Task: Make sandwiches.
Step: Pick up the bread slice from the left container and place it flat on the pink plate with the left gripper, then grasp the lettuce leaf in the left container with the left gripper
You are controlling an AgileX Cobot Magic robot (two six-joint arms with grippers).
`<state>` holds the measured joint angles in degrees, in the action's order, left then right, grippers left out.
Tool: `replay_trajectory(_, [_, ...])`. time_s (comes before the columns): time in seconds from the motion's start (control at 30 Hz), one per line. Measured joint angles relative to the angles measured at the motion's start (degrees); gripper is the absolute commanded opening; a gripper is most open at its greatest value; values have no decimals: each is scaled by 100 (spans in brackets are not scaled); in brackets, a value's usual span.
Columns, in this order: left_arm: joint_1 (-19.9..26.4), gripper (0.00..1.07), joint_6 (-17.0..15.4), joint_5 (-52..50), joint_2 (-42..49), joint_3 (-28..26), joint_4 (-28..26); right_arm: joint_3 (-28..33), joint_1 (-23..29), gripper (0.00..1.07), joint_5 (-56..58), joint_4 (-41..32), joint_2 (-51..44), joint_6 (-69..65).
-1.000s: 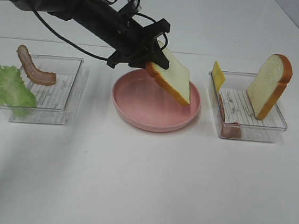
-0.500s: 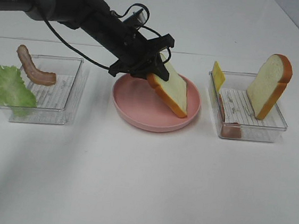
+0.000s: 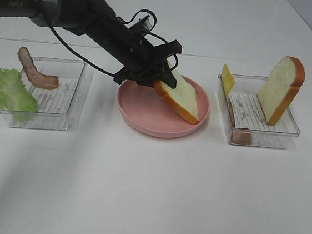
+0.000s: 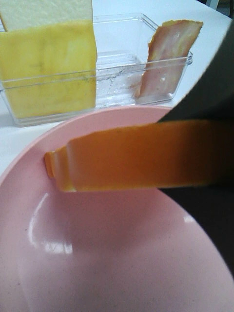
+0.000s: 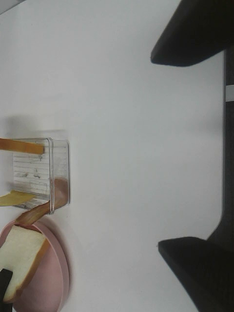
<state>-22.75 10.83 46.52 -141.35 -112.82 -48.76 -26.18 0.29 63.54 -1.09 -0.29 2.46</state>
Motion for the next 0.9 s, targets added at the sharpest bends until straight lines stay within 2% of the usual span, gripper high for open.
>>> replay_trajectory(0.03, [0, 57, -63, 92, -6, -63, 149, 0, 0, 92, 0, 0, 0, 0])
replay_trajectory(0.07, [0, 57, -63, 92, -6, -63, 149, 0, 0, 92, 0, 0, 0, 0])
replay_trajectory(0.13, [-23, 65, -132, 235, -46, -218, 395, 0, 0, 92, 0, 0, 0, 0])
replay_trajectory(0.2, [-23, 65, -183, 292, -52, -292, 481, 0, 0, 92, 0, 0, 0, 0])
replay_trajectory(0.23, [-29, 65, -372, 435, -57, -435, 653, 0, 0, 92, 0, 0, 0, 0])
replay_trajectory(0.27, [-29, 65, -372, 435, -57, -435, 653, 0, 0, 92, 0, 0, 0, 0])
replay_trajectory(0.3, [-34, 68, -613, 561, -57, -590, 951, 0, 0, 92, 0, 0, 0, 0])
replay_trajectory(0.33, [-34, 68, -613, 561, -57, -590, 951, 0, 0, 92, 0, 0, 0, 0])
replay_trajectory(0.37, [-34, 69, -773, 653, -57, -682, 1129, 0, 0, 92, 0, 0, 0, 0])
replay_trajectory(0.4, [-34, 75, -1083, 871, -57, -865, 1513, 0, 0, 92, 0, 0, 0, 0])
replay_trajectory(0.43, [-34, 75, -1083, 871, -57, -865, 1513, 0, 0, 92, 0, 0, 0, 0])
replay_trajectory(0.47, [-34, 81, -1381, 1140, -57, -1071, 1902, 0, 0, 92, 0, 0, 0, 0])
replay_trajectory(0.5, [-34, 81, -1381, 1140, -57, -1071, 1902, 0, 0, 92, 0, 0, 0, 0])
replay_trajectory(0.53, [-34, 82, -1621, 1501, -57, -1295, 2320, 0, 0, 92, 0, 0, 0, 0])
replay_trajectory(0.57, [-34, 86, -1713, 1690, -57, -1427, 2521, 0, 0, 92, 0, 0, 0, 0])
replay_trajectory(0.6, [-34, 86, -1713, 1690, -57, -1427, 2521, 0, 0, 92, 0, 0, 0, 0])
replay_trajectory(0.63, [-34, 87, -1828, 2034, -57, -1684, 2848, 0, 0, 92, 0, 0, 0, 0])
replay_trajectory(0.67, [-34, 87, -1828, 2034, -57, -1684, 2848, 0, 0, 92, 0, 0, 0, 0])
replay_trajectory(0.7, [-34, 87, -1885, 2217, -57, -1971, 3128, 0, 0, 92, 0, 0, 0, 0])
replay_trajectory(0.73, [-34, 87, -1885, 2217, -57, -1971, 3128, 0, 0, 92, 0, 0, 0, 0])
replay_trajectory(0.8, [-40, 87, -1908, 2246, -34, -2263, 3484, 0, 0, 92, 0, 0, 0, 0])
replay_trajectory(0.9, [-69, 87, -1908, 2257, 23, -2309, 3610, 0, 0, 92, 0, 0, 0, 0])
